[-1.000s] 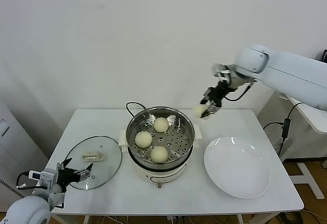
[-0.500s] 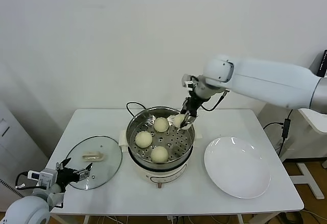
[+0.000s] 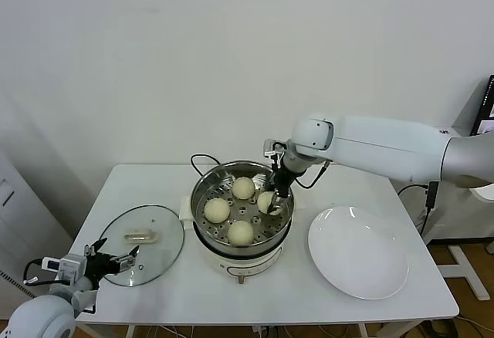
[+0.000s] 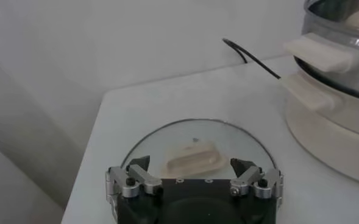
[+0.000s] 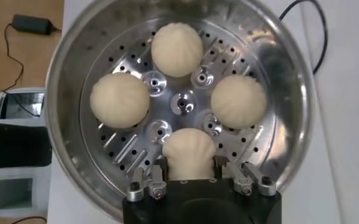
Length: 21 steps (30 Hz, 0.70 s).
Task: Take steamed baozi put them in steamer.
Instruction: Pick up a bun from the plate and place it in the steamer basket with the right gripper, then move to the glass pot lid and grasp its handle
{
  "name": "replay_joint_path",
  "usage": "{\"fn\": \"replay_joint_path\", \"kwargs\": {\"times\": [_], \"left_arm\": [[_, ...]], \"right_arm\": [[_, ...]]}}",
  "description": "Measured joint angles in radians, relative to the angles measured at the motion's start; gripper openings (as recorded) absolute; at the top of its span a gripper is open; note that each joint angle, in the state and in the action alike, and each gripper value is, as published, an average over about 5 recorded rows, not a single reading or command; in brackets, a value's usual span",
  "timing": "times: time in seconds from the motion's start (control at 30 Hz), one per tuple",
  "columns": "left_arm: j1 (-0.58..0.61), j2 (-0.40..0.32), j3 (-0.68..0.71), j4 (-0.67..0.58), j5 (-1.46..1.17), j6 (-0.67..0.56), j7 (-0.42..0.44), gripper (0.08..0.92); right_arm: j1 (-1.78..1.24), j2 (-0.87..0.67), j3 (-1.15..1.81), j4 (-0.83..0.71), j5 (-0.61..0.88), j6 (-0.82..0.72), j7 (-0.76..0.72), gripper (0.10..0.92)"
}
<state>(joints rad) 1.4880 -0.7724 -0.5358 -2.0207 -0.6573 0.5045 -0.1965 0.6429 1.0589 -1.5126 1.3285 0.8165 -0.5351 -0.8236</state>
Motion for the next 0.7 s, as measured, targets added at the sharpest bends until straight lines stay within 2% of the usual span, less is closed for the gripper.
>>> {"fn": "replay_joint_path", "kwargs": {"times": [0.2,0.3,0.7], "left_arm": [[-0.001,0.000,-0.003,0.000,-0.002,-0.001,0.000,0.823],[-0.001,0.000,-0.006,0.000,-0.004,-0.002,0.000,0.823],[-0.012,-0.006,-0.026,0.008,-0.009,-0.012,0.003,0.823]], "right_arm": [[-0.022,-0.004,0.021,-0.004,0.001,-0.003,0.028,0.744],[-0.030,-0.014,0.042,-0.006,0.006,-0.001,0.036,0.803],[-0.143,-0.166,0.319,0.028,0.029,0.076,0.123,0.823]]}}
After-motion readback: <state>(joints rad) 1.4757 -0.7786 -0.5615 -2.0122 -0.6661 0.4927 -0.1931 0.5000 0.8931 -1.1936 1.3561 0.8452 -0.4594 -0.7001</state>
